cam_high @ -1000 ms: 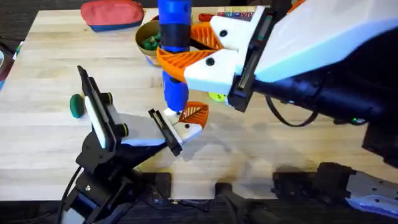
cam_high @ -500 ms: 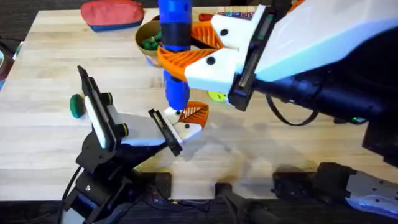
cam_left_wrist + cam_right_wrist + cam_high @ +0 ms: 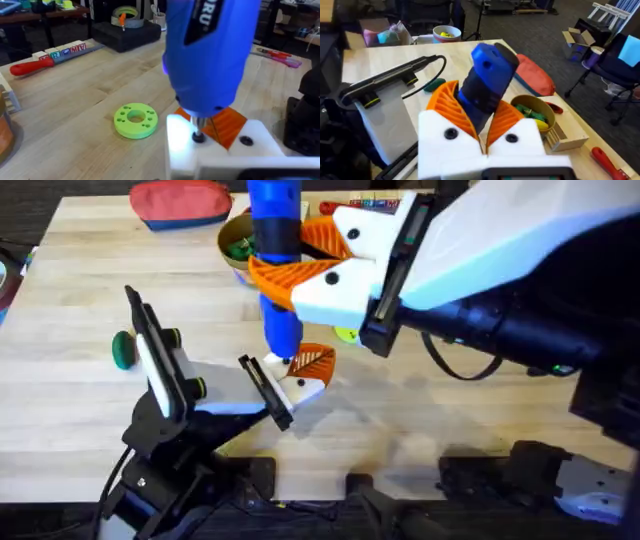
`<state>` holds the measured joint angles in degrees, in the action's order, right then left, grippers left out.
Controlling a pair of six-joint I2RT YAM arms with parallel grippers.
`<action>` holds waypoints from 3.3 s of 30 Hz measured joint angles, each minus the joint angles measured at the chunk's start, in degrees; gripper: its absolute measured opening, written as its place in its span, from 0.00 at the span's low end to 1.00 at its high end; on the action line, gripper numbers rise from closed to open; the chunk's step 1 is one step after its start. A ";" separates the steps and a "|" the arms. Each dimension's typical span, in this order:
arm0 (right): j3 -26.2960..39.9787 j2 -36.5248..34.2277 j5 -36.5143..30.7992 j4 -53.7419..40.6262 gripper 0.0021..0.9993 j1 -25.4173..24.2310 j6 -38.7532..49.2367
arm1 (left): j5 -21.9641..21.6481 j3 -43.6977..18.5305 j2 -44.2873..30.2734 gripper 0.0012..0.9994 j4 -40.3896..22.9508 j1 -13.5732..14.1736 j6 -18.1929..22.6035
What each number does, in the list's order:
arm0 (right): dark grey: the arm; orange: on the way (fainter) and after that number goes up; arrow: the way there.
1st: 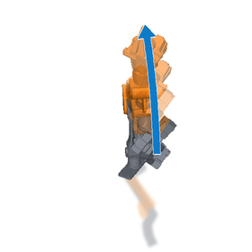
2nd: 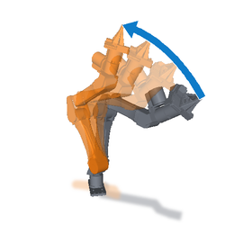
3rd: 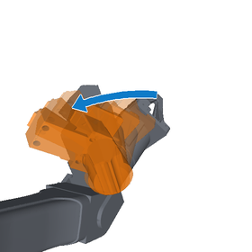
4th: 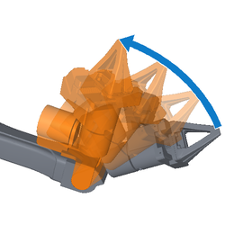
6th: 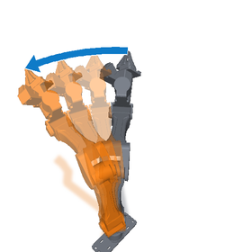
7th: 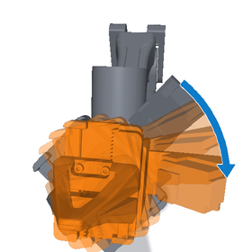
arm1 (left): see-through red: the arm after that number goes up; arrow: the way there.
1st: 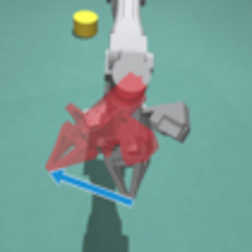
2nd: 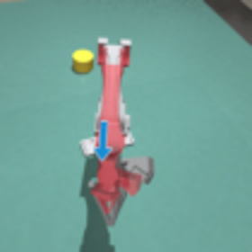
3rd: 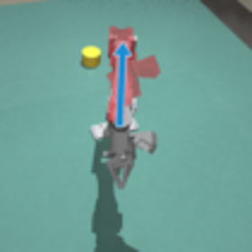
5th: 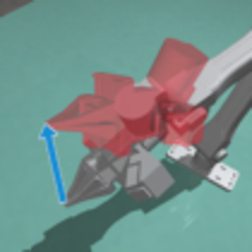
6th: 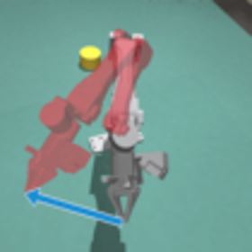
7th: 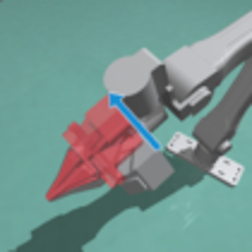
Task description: Pick up the gripper from the table and insert it into the empty holder that is missing its gripper. Then pick up a screw, insert it into the mounting hole, and use the screwdriver to tighten it. Finally, clean up the table by picking up the vegetable and placing it into the bucket.
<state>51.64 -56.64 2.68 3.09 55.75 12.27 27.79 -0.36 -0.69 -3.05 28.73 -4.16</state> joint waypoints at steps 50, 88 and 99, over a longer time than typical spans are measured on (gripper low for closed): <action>-0.85 -34.23 -20.19 -12.49 0.35 -31.50 55.39 | -0.15 0.00 0.01 0.00 0.04 0.00 -0.12; -0.68 -7.65 -9.22 -28.00 0.99 -31.50 -8.59 | -25.97 -41.51 -37.54 0.99 -41.19 0.00 -11.76; -0.68 -7.65 -9.01 -28.00 0.99 -31.50 -9.75 | -28.04 -50.75 -59.80 0.99 -50.13 -32.41 -14.05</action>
<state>50.96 -64.29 -6.33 -24.91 24.25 2.52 -0.25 -51.12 -60.49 -53.18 -3.68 -18.22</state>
